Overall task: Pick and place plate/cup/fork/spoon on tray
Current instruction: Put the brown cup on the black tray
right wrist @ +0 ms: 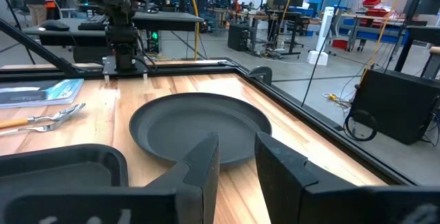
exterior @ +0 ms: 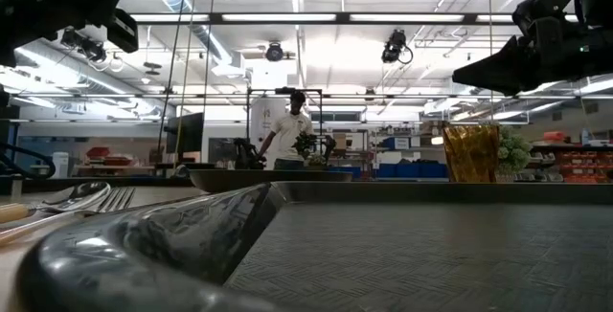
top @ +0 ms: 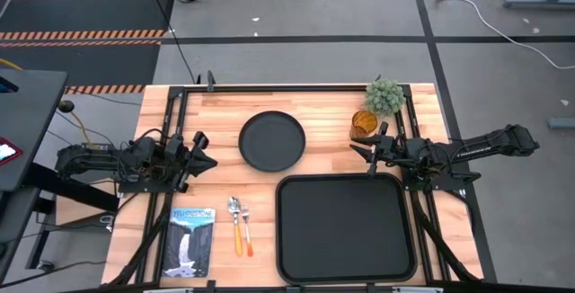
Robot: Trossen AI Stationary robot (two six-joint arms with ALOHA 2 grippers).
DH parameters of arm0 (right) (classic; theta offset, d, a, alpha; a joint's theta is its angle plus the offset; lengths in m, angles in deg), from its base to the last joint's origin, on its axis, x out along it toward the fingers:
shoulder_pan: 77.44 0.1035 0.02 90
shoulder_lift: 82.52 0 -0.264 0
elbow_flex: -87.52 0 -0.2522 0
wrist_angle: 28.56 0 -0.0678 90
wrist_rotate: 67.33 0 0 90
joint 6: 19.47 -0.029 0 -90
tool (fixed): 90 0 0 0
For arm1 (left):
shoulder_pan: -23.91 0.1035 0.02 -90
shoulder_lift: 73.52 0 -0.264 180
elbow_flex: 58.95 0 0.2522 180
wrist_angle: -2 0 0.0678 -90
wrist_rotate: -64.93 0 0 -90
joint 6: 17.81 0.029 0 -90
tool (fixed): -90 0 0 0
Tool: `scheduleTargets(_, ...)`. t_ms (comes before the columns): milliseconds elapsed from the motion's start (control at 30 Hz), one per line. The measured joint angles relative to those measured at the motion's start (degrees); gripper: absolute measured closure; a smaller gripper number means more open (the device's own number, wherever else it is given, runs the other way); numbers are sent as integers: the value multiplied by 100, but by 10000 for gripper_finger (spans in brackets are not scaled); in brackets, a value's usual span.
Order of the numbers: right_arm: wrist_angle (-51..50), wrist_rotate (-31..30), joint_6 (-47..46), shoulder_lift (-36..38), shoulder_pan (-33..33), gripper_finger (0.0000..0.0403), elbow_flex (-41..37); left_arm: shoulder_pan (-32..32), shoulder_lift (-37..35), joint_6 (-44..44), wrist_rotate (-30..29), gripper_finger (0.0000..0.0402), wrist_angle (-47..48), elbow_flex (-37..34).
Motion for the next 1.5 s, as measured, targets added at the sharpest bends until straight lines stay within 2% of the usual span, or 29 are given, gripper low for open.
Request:
scheduleTargets(133, 135, -7, 2, 0, -1, 302, -1, 0, 0, -273, -693, 372, -85, -1)
scheduleTargets(300, 818, -63, 0, 0, -1, 302, 0, 0, 0, -421, -1643, 372, -190, 0)
scheduleTargets(467, 1381, -25, -9, 0, -1, 302, 0, 0, 0, -421, -2157, 372, -311, 0)
scheduleTargets(567, 1538, 9, -49, 0, -1, 302, 0, 0, 47, -422, -2240, 372, -345, -1)
scheduleTargets(700, 1560, 235, -821, 0, 1, 302, 2, 2, 298, -413, -2308, 372, -591, 0)
scheduleTargets(867, 1483, 238, -1537, -2, -1, 302, 2, 0, 837, -103, -2307, 372, -1194, 0)
scheduleTargets(1333, 1432, 250, -1734, -2, 3, 302, 2, 0, 1770, 83, -2306, 372, -1748, 4)
scheduleTargets(1500, 1408, 244, -1863, -2, 3, 302, 2, 4, 2118, -218, -2306, 372, -1739, 112)
